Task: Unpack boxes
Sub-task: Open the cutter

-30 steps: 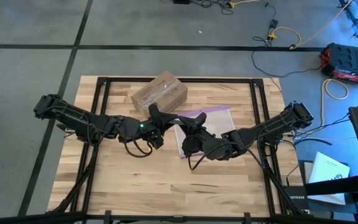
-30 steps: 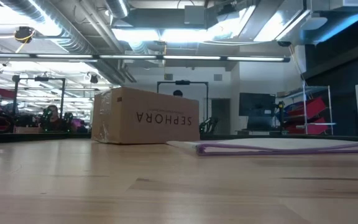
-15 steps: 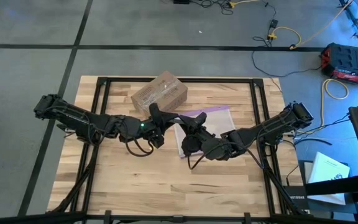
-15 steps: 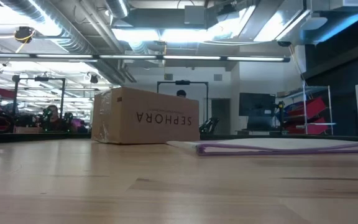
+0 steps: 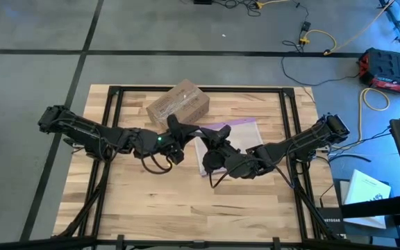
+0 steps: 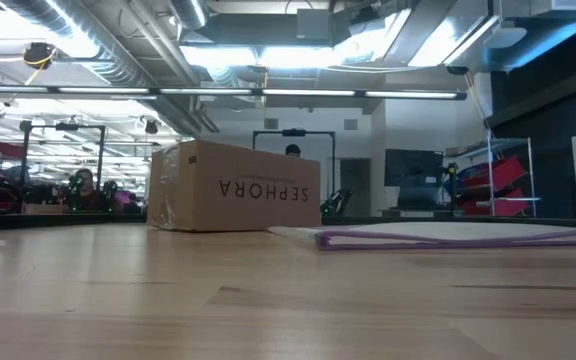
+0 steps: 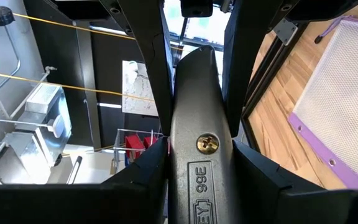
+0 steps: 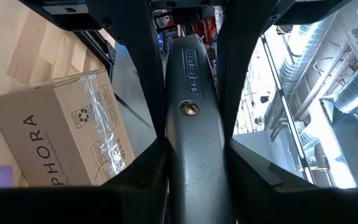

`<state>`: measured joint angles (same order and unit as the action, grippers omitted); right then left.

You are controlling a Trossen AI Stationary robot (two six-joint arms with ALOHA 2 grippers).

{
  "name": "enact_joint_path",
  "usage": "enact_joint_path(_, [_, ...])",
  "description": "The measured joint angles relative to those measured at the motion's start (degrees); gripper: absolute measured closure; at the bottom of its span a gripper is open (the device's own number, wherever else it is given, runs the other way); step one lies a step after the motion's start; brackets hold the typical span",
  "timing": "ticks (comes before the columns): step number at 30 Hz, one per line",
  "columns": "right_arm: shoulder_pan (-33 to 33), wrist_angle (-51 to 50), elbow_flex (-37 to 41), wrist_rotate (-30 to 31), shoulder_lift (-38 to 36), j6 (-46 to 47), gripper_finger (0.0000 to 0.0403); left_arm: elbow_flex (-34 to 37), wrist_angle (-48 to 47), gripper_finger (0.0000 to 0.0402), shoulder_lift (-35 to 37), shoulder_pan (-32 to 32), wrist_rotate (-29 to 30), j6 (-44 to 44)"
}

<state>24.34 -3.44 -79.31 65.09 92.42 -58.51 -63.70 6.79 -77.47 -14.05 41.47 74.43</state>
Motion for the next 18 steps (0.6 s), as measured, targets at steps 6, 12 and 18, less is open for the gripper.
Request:
enact_joint_path(6, [0.0, 0.0, 0.0, 0.45, 0.0, -0.16, 0.0293, 0.0, -0.01, 0.0277, 0.0, 0.16, -0.13, 0.29])
enact_joint_path(12, [0.0, -0.02, -0.02, 0.88, 0.0, -0.32, 0.0293, 0.02, 0.0, 0.0277, 0.0, 0.2, -0.19, 0.42])
enact_joint_path(18, [0.02, -0.02, -0.02, 1.52, 0.0, -0.38, 0.0293, 0.04, 0.09, 0.0277, 0.0, 0.27, -0.43, 0.42])
